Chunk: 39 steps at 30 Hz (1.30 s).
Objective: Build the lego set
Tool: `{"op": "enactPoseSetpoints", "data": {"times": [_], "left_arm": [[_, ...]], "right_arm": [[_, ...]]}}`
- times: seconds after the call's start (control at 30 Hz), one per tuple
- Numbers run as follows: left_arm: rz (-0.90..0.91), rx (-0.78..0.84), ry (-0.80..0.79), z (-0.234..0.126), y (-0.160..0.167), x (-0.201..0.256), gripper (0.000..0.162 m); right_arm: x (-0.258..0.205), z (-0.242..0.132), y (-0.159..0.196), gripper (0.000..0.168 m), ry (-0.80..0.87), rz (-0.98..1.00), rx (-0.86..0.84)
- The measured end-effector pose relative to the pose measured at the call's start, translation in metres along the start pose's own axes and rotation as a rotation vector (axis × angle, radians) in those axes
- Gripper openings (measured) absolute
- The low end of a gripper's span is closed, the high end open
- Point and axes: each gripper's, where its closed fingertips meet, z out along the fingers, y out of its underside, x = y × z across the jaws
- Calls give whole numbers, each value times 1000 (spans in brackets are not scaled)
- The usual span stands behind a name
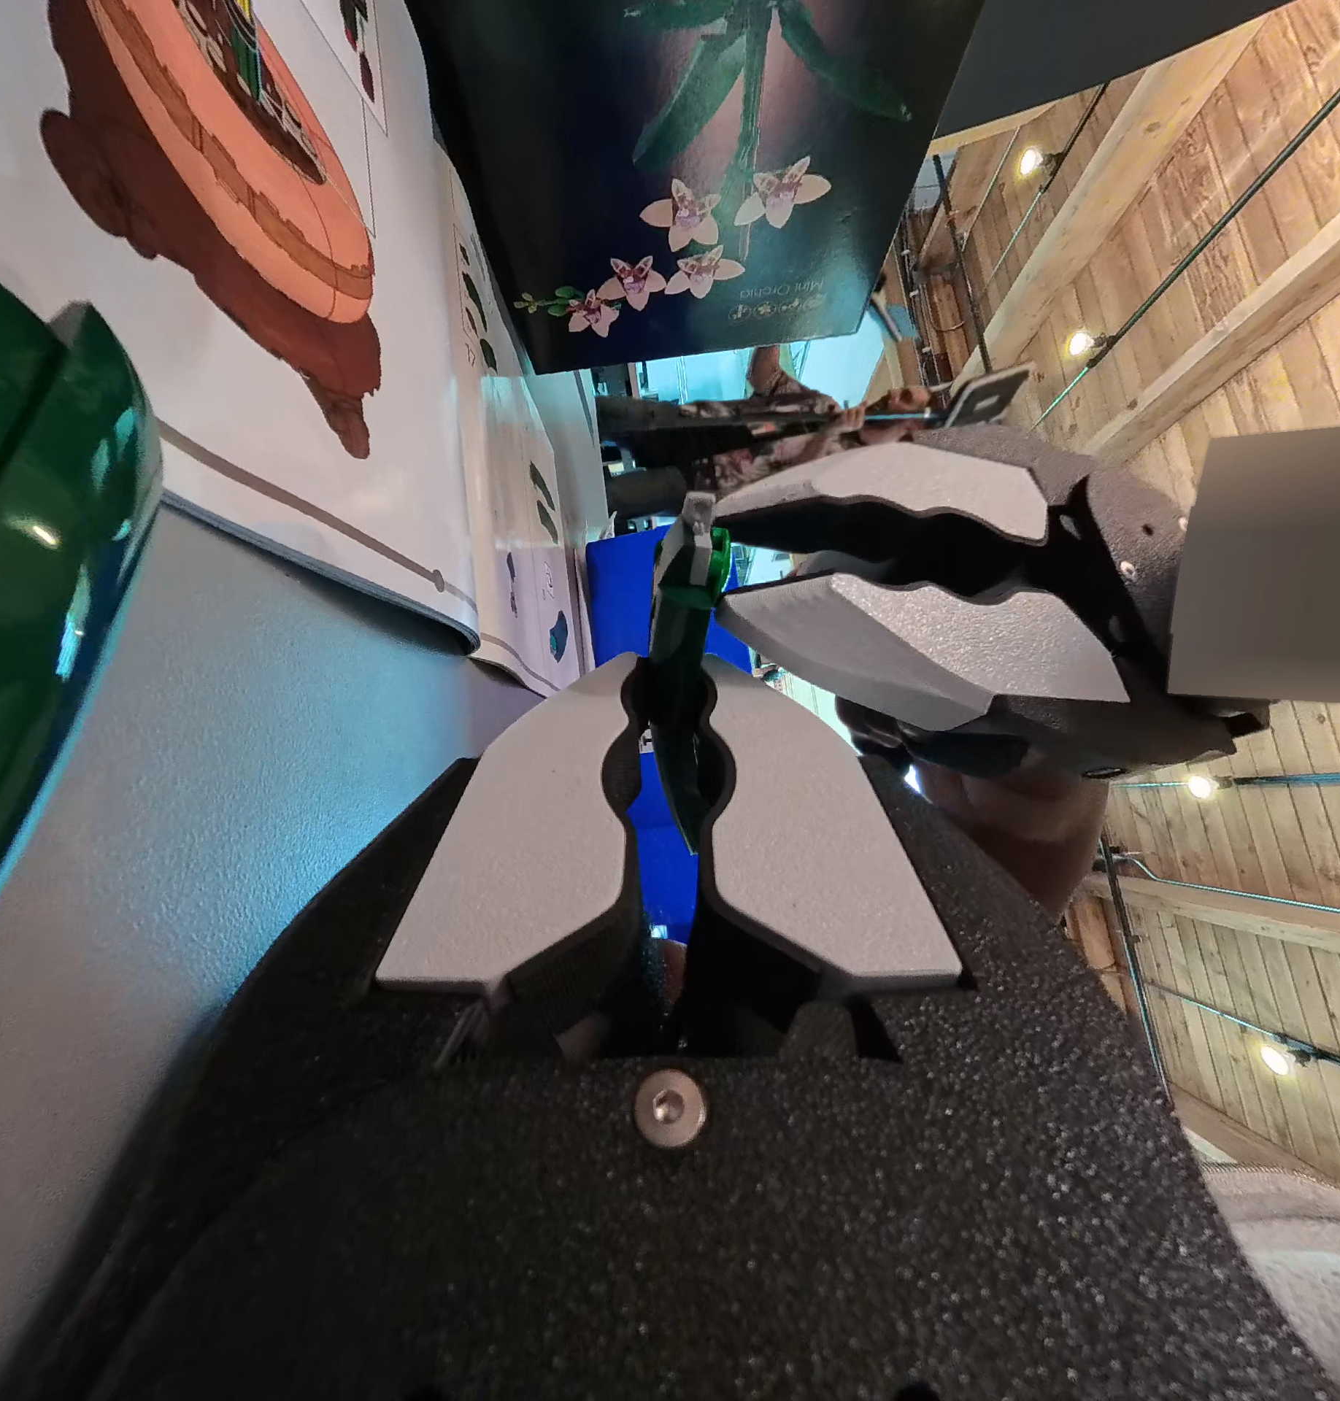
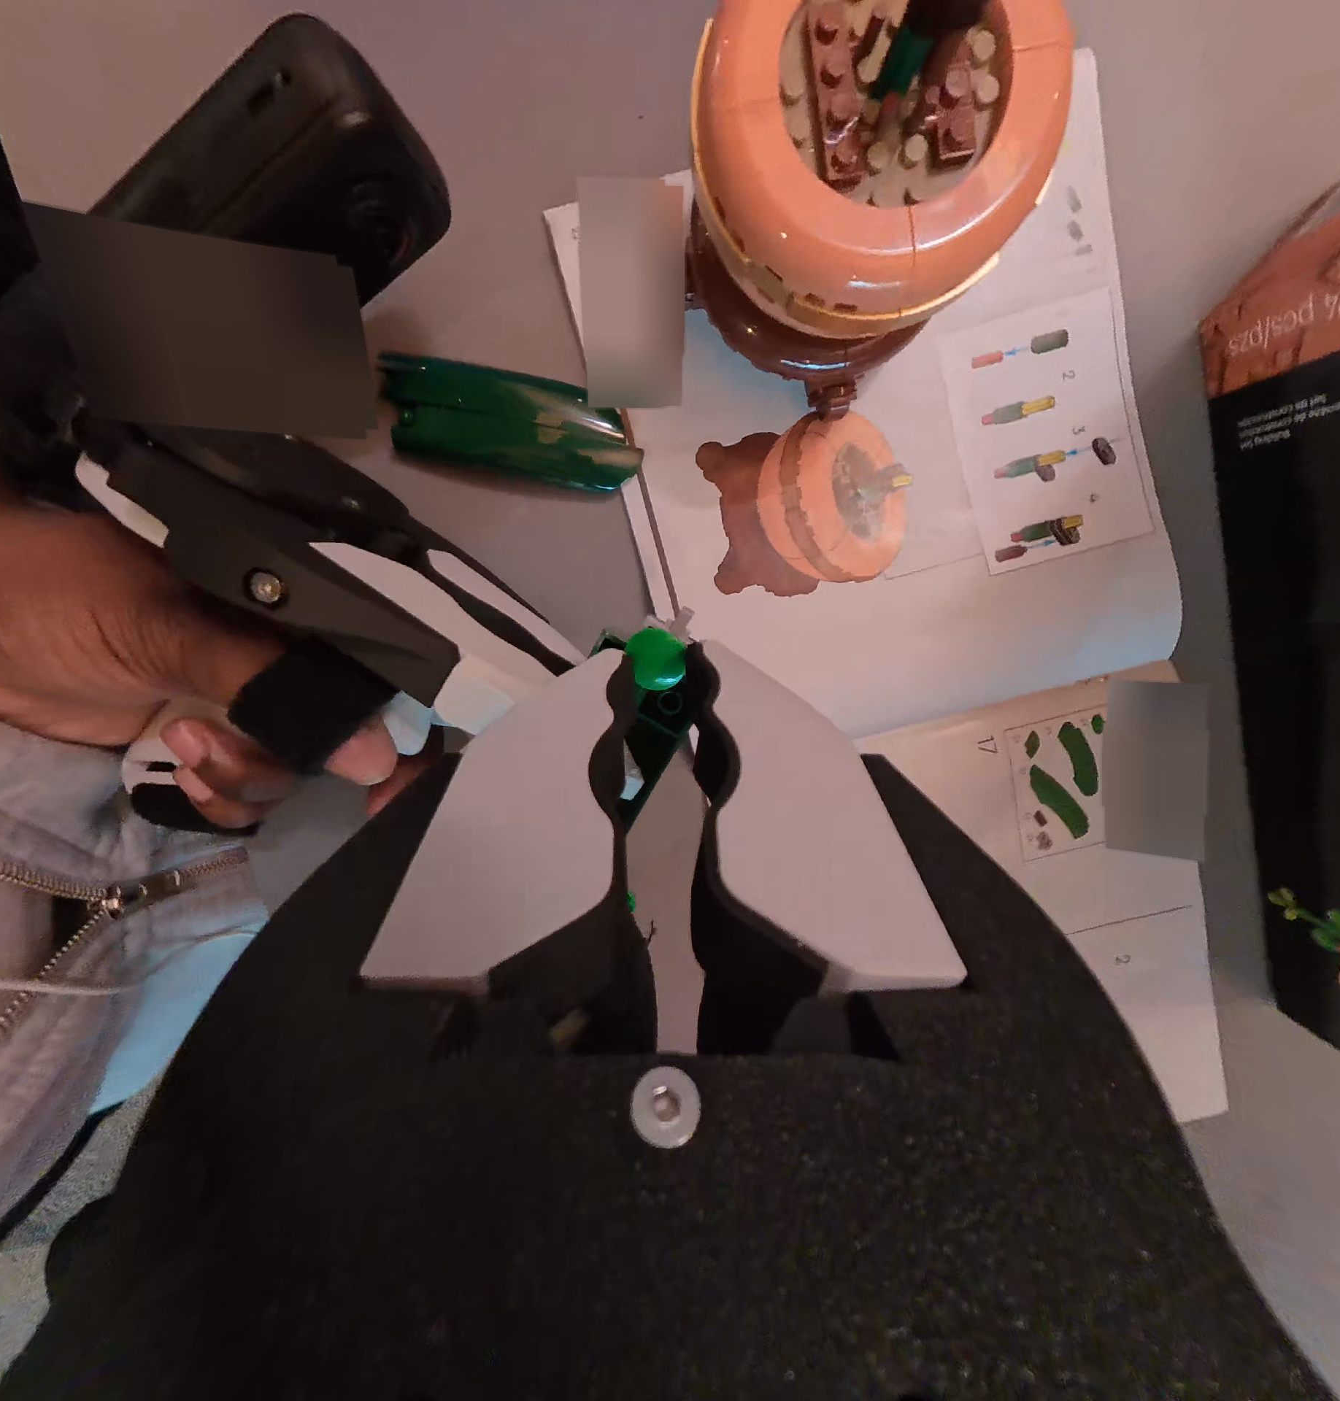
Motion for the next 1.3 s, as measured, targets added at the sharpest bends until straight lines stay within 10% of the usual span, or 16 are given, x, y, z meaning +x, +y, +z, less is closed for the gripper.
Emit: {"op": "enactPoseSetpoints", "data": {"times": [1.3], "left_arm": [[-10,-17,6,1,3,0,9]], "right_arm": [[4,-4,6,14,112,-34,-95]]}}
